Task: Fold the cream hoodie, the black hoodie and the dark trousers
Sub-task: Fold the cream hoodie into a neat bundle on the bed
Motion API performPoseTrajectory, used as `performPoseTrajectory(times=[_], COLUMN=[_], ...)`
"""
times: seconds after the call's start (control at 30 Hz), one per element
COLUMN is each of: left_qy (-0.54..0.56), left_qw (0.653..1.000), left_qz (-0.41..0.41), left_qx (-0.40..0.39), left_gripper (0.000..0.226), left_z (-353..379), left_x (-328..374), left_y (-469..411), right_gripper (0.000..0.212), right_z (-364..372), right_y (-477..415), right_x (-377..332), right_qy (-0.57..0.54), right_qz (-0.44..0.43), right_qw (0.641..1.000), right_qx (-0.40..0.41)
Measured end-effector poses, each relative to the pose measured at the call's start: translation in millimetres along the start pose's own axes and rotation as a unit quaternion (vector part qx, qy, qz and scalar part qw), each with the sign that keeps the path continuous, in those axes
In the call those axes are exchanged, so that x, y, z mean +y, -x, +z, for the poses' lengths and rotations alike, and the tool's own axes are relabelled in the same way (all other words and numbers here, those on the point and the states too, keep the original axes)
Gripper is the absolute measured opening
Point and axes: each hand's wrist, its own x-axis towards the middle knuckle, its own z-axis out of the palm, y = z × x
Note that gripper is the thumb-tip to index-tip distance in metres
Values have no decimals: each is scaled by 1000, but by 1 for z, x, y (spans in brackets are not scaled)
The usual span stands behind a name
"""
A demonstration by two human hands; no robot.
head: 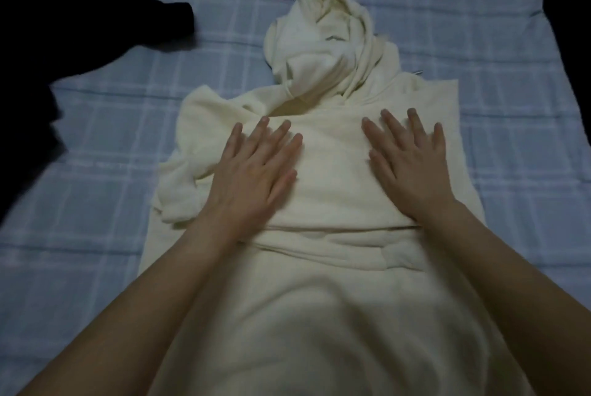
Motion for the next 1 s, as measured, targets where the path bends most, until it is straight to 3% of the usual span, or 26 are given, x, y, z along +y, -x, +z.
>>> performPoseTrajectory(times=[0.1, 0.23, 0.33, 0.43, 0.5, 0.6, 0.63, 0.73, 0.87, 1.0], left_qy=[32, 58, 200, 238, 321, 425, 446, 424, 472, 481], left_qw=[997, 995, 972, 932, 887, 827, 817, 831, 835, 859], left_qz=[-50, -62, -109, -180, -282, -366, -364, -337, -279, -169], left_qx=[-44, -60, 52, 207, 177, 30, -20, -129, -43, 56], left_gripper=[56, 56, 45, 34, 36, 49, 52, 59, 58, 65], left_z=[26, 25, -7, -39, -46, -37, -32, -22, -29, -56], left_x=[-9, -5, -4, -16, -28, -42, -44, -47, -63, -91], left_y=[-5, -8, -19, -66, -113, -177, -192, -213, -228, -256], right_gripper=[55, 55, 60, 58, 52, 47, 44, 42, 48, 53], right_z=[25, 23, -7, -50, -66, -67, -63, -56, -64, -75], right_y=[2, 3, -4, -45, -95, -171, -191, -231, -238, -239], right_x=[33, 29, 32, 41, 46, 45, 45, 43, 42, 44], right_qy=[-39, -47, -72, -130, -187, -268, -282, -348, -499, -542], right_qz=[46, 41, 2, -66, -90, -86, -75, -31, 11, -2], right_qw=[998, 998, 996, 989, 977, 960, 956, 932, 857, 840], right_qx=[-12, -29, -53, 32, 53, -3, -27, -98, -125, -2])
